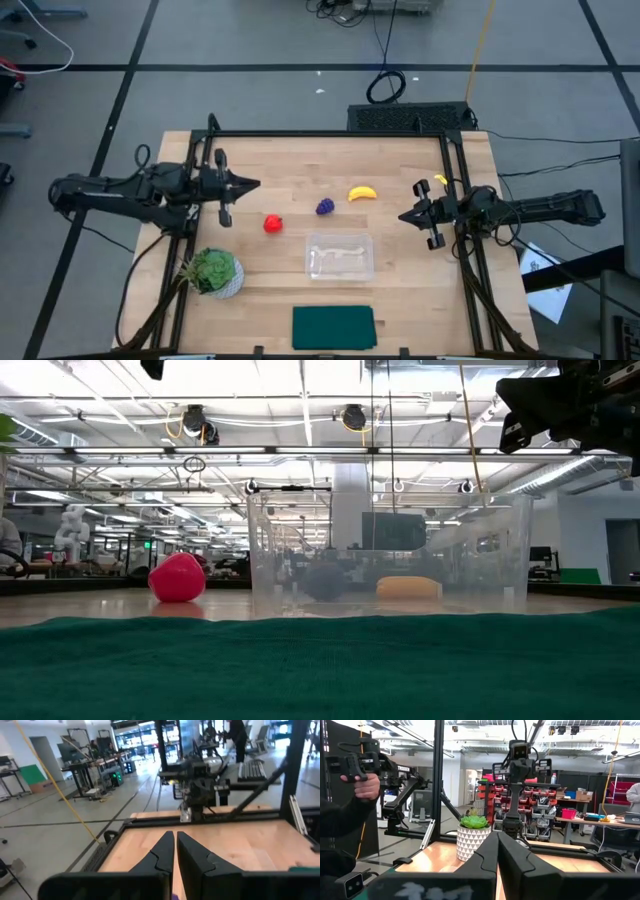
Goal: Pick and placing Produce into tupperware
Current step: Put the apple into the transparent bin
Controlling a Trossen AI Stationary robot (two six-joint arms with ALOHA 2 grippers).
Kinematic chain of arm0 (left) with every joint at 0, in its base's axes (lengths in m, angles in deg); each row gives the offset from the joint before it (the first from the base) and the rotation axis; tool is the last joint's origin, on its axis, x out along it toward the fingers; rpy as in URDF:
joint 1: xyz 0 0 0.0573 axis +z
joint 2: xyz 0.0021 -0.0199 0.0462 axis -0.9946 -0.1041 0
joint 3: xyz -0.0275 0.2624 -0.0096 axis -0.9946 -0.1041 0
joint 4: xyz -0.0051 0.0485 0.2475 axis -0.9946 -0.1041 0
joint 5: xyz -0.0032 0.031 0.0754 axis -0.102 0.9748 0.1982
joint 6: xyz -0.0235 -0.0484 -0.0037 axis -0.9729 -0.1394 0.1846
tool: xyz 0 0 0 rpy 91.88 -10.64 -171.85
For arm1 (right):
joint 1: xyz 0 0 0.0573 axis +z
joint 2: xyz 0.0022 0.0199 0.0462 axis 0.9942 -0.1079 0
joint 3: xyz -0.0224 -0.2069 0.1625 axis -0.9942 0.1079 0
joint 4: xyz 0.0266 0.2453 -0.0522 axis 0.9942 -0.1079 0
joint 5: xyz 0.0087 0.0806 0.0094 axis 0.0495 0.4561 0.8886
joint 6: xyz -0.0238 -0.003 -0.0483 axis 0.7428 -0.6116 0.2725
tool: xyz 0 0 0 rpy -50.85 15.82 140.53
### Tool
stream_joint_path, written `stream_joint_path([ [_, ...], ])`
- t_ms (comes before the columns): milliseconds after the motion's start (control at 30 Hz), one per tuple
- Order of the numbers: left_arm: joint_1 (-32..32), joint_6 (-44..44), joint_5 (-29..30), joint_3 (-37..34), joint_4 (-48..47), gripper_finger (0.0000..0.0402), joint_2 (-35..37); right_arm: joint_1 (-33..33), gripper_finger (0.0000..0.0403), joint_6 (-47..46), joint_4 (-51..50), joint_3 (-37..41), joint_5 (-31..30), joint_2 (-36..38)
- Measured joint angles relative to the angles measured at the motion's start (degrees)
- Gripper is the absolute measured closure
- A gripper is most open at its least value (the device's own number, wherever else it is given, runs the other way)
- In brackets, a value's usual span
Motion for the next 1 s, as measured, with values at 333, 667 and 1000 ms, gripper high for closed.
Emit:
stream_joint_path([
  [333, 3.1, -5.2, -0.1, 5.5, -8.2, 0.0376, -0.1, 0.0, 0.0403, 0.0, 0.1, 0.0, 0.0, 0.0],
  [667, 5.4, -7.7, -0.1, 5.5, -13.1, 0.0376, -0.2, 0.0, 0.0403, 0.1, 0.5, 0.0, 0.0, 0.0],
  [1000, 6.1, -9.0, -0.2, 10.0, -19.6, 0.0376, -5.9, 0.0, 0.0403, 0.2, 1.2, 0.0, 0.0, 0.0],
])
